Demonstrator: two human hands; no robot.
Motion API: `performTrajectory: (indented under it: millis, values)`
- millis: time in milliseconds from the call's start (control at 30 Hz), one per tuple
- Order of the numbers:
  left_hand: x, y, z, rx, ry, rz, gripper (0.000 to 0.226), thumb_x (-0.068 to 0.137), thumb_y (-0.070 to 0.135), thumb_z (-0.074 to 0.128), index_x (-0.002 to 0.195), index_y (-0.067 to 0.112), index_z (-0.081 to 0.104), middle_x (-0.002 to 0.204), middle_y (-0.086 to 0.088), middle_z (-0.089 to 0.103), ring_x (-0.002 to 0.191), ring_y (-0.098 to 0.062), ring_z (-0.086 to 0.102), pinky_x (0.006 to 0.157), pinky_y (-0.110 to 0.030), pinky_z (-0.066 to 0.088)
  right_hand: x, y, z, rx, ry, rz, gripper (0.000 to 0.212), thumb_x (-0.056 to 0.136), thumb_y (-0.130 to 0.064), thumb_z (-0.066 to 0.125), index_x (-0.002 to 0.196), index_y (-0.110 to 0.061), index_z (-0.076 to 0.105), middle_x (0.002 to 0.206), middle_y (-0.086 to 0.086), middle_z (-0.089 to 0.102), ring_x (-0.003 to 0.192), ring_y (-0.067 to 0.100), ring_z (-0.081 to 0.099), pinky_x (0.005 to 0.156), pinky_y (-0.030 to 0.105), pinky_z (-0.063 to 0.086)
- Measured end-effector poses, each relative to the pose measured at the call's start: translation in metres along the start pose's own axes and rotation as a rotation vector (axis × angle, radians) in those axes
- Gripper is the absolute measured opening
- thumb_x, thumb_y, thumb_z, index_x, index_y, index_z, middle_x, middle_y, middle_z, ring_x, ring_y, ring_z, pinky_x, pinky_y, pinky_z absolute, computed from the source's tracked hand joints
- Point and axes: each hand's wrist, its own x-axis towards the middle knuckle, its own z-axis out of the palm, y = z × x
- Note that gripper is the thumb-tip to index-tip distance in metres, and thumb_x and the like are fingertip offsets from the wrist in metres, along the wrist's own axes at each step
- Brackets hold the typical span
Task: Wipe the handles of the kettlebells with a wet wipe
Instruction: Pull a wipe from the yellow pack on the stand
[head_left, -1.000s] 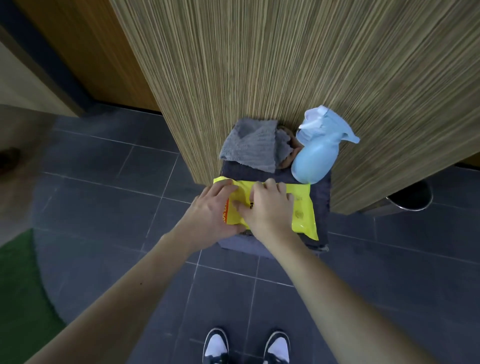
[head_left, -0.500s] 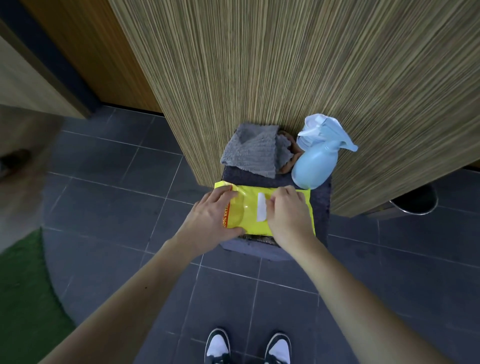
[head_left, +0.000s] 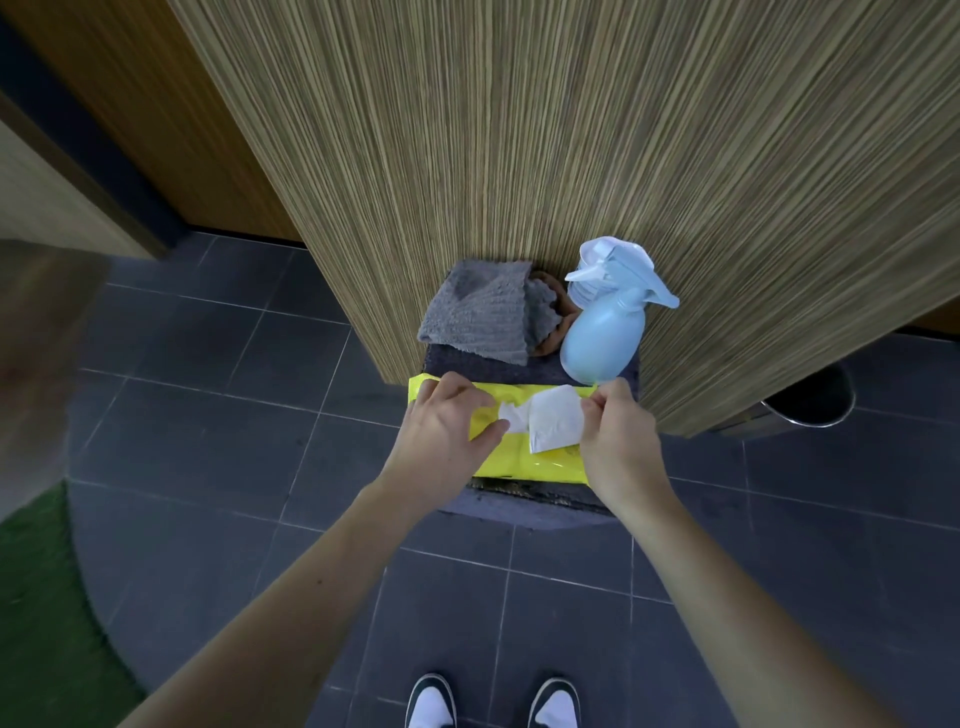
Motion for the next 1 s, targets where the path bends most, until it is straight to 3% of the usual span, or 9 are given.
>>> performTrajectory:
  millis: [267,400,567,733,900,1000]
  values:
    - [0.015,0.014,0.009,-0.135,-0.001,-0.046,0.003,0.092,0.022,0.072,0.090,0.021,0.073,0.096,0.007,0.065,0.096,-0.025,0.056,0.090,-0.047,0.050,-0.002,0.001,-0.002,0.023,-0.006,-0.015,0.015,0.110,-0.018,0.040,0.105,-0.007,0.049,0.080,-0.002,0.051,0.068,0.008,0.048,0.050,0.026,0.030]
    - [0.014,0.018,0.000,-0.235,0.003,-0.044,0.009,0.094,0.017,0.072,0.086,0.022,0.071,0.092,0.009,0.063,0.086,-0.011,0.060,0.081,-0.032,0.052,-0.003,0.000,-0.003,0.031,-0.007,-0.015,0.014,0.110,-0.017,0.041,0.103,-0.007,0.048,0.079,-0.004,0.049,0.067,0.007,0.047,0.050,0.025,0.030]
    - [0.012,0.028,-0.020,-0.336,0.112,-0.108,0.012,0.096,0.010,0.069,0.085,0.015,0.067,0.084,0.006,0.068,0.081,-0.011,0.062,0.075,-0.026,0.052,-0.003,0.000,-0.004,0.021,-0.009,-0.006,0.016,0.110,-0.018,0.040,0.103,-0.007,0.048,0.078,-0.001,0.050,0.066,0.009,0.047,0.049,0.027,0.030]
    - [0.018,0.053,-0.069,-0.480,0.280,-0.175,0.008,0.097,0.014,0.071,0.089,0.015,0.073,0.084,0.009,0.072,0.076,0.003,0.063,0.070,-0.007,0.046,-0.003,0.001,-0.003,0.019,-0.003,-0.008,0.016,0.110,-0.019,0.041,0.103,-0.007,0.049,0.078,-0.001,0.050,0.066,0.008,0.048,0.049,0.026,0.030]
    - [0.026,0.062,-0.105,-0.459,0.181,-0.183,0.011,0.095,0.022,0.074,0.084,0.019,0.075,0.086,0.004,0.074,0.079,-0.005,0.065,0.069,-0.007,0.046,-0.010,-0.008,-0.002,0.122,-0.031,-0.012,0.015,0.108,-0.025,0.047,0.105,-0.013,0.057,0.085,-0.008,0.060,0.072,0.005,0.057,0.051,0.023,0.040]
    - [0.026,0.059,-0.109,-0.523,0.134,-0.189,0.013,0.095,0.022,0.074,0.083,0.018,0.076,0.078,0.002,0.072,0.066,-0.004,0.059,0.064,-0.014,0.048,-0.023,-0.021,0.008,0.225,-0.102,-0.087,0.023,0.106,-0.036,0.053,0.104,-0.017,0.064,0.089,-0.011,0.068,0.077,0.012,0.066,0.067,0.032,0.051]
